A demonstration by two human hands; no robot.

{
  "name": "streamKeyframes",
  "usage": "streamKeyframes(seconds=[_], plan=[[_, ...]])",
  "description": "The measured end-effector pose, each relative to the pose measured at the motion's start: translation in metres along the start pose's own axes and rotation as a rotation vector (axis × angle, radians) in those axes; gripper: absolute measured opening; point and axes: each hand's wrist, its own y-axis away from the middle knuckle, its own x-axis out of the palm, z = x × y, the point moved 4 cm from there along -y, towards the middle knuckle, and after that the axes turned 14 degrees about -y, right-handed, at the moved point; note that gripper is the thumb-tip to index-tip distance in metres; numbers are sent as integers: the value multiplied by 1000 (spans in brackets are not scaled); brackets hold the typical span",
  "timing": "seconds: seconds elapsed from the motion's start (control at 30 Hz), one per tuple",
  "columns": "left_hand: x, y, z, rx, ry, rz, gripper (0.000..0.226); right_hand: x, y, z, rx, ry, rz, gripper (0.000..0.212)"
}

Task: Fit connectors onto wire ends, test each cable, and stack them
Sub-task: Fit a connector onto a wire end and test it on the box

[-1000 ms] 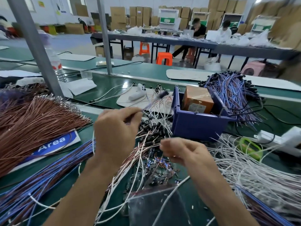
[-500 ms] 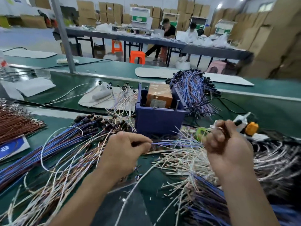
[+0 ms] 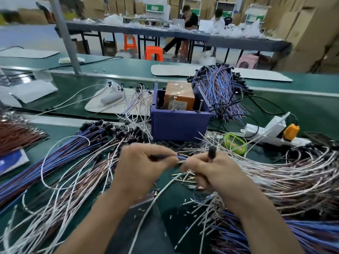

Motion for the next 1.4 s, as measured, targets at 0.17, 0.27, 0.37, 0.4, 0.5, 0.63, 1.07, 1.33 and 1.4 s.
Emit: streamKeyframes(seconds=[0.17, 0.27, 0.37, 0.4, 0.5, 0.63, 1.07, 1.33, 1.4], plan=[[-7, -10, 23, -283, 262, 96, 13, -10, 2, -2, 35, -97, -48, 30], [-7, -8, 29, -396, 301, 93, 8, -6, 2, -3, 14, -49, -12, 27], [-10, -9, 31, -497, 460, 62, 8, -8, 1, -7, 8, -102, -45, 27], [-9, -9, 30, -521, 517, 66, 11, -9, 1, -7, 8, -134, -48, 28], [-7, -8, 30, -590, 619, 55, 23, -10, 2, -6, 1, -164, -40, 29], [-3, -8, 28, -664, 739, -54, 23, -3, 1, -8, -28, -124, -22, 28], [-16, -3, 16, -412, 13, -223, 18, -5, 6, -8, -60, -375, -136, 31], [13, 1, -2, -521, 682, 7, 8, 2, 4, -11, -45, -183, -92, 25], [15, 2, -5, -508, 664, 52, 9, 5, 5, -11, -39, -126, -84, 22]])
